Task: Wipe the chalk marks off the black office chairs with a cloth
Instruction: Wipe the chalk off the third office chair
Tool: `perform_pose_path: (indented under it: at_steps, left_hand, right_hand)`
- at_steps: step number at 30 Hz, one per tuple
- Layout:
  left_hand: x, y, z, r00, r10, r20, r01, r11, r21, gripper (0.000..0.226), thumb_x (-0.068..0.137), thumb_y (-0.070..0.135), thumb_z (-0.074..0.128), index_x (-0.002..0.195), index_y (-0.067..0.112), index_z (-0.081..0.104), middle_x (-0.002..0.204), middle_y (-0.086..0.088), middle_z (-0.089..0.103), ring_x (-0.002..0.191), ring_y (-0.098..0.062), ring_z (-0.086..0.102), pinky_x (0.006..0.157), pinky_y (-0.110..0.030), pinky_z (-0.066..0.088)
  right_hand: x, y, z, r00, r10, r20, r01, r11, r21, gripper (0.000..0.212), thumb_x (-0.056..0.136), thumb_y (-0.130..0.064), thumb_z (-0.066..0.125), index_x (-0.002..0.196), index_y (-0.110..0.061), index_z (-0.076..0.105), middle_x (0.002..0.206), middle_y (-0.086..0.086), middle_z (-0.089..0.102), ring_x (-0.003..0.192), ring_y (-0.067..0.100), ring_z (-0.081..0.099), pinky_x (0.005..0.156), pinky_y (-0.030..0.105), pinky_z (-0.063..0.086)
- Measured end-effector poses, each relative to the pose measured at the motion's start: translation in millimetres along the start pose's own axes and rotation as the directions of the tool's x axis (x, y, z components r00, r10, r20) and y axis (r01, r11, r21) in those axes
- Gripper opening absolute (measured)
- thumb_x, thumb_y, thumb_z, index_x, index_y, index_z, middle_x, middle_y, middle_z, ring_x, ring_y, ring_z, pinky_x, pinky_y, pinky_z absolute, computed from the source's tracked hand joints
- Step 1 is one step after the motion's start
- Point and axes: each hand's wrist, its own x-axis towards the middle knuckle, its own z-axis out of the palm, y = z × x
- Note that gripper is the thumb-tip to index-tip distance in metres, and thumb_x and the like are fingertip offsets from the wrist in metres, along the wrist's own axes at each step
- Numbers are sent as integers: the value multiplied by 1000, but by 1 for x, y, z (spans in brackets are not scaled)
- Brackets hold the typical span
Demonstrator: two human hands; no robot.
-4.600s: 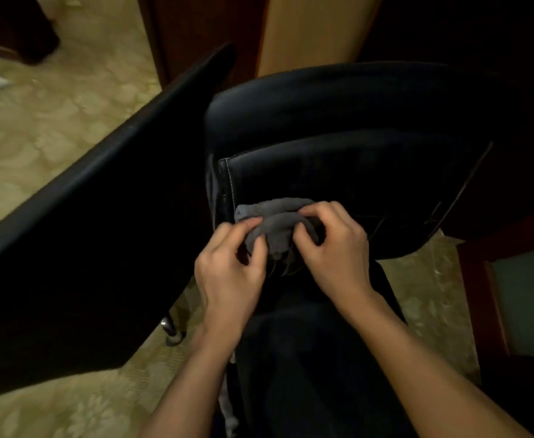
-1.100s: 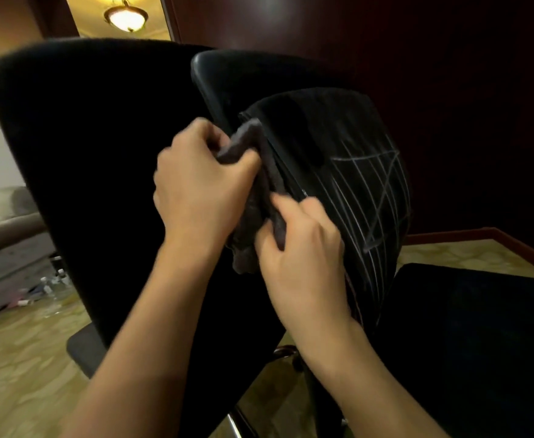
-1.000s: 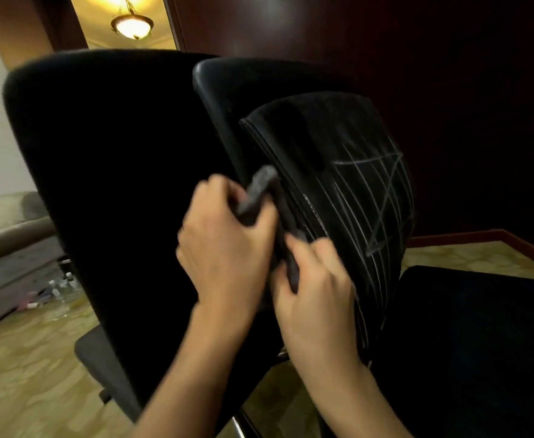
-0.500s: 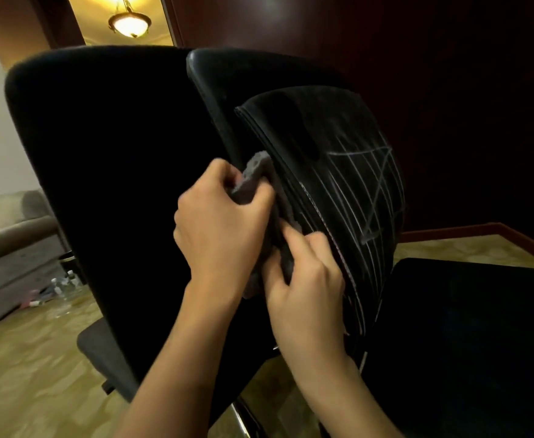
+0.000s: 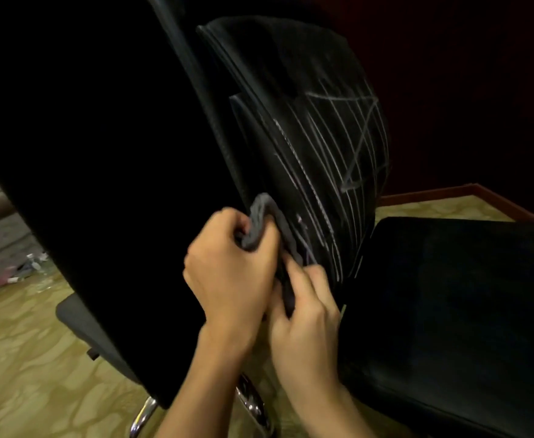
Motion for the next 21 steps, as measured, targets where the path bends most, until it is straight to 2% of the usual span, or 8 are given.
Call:
perform_pose_path:
  at_steps: [4,9,12,14,15,16,19,21]
  left_hand:
    - [2,3,-4,999,-35,34,35,999,18,28,81,39,71,69,23,51,60,8,51,58,-11,53,53,-28,36]
    - [-64,-26,19,979,-49,197,17,987,160,32,71,52,57,67,24,43,62,8,50,56,-14,52,51,-26,31]
    - [-105,-45,31,966,-76,249,36,987,159,29,72,51,55,67,29,36,60,10,45,51,-13,50,48,-26,29]
    - [-114,-48,33,964,-86,250,49,987,150,31,73,49,57,66,29,36,60,10,42,50,-9,45,46,-24,27]
    - [-111,-47,34,968,-81,237,46,987,152,33,74,48,61,64,28,37,59,10,42,50,-8,42,46,-23,25]
    - [-104,-45,34,974,-75,213,43,988,150,34,73,46,65,63,26,40,59,10,43,51,-8,41,45,-24,26]
    - [-73,-31,26,991,-65,113,59,997,52,31,74,41,72,65,20,51,61,5,51,55,-14,50,49,-33,39]
    - [-57,-23,24,994,-71,83,71,997,-7,30,77,39,70,66,19,52,61,4,51,55,-15,49,51,-35,39]
  right_hand:
    - [-4,-4,6,1000,-18,-9,18,998,62,38,93,-12,62,130,-8,62,111,0,60,104,-2,53,93,-1,33]
    - [-59,57,7,990,140,-7,-140,990,24,46,83,-10,66,129,-12,59,104,-8,52,101,-17,51,86,1,38]
    - [-88,78,3,967,251,39,-252,967,25,39,85,-3,68,123,-11,65,102,-12,52,102,-15,54,83,0,38]
    - [-91,81,1,943,321,92,-325,945,38,32,90,-4,64,115,-23,66,104,-15,54,99,-6,57,81,-1,38]
    - [-88,78,1,944,318,88,-320,947,14,29,91,-10,61,116,-23,66,104,-15,54,96,-2,57,81,-1,37]
    - [-84,74,2,949,307,68,-308,951,10,31,89,-15,61,119,-17,67,104,-12,55,94,-1,57,82,-1,36]
    - [-62,57,6,967,253,6,-253,966,54,39,89,-11,61,127,-7,64,103,-2,59,96,5,60,87,5,39]
    - [-52,49,10,982,188,-19,-187,981,59,36,93,-12,59,128,-8,64,106,-4,60,103,2,60,91,11,44]
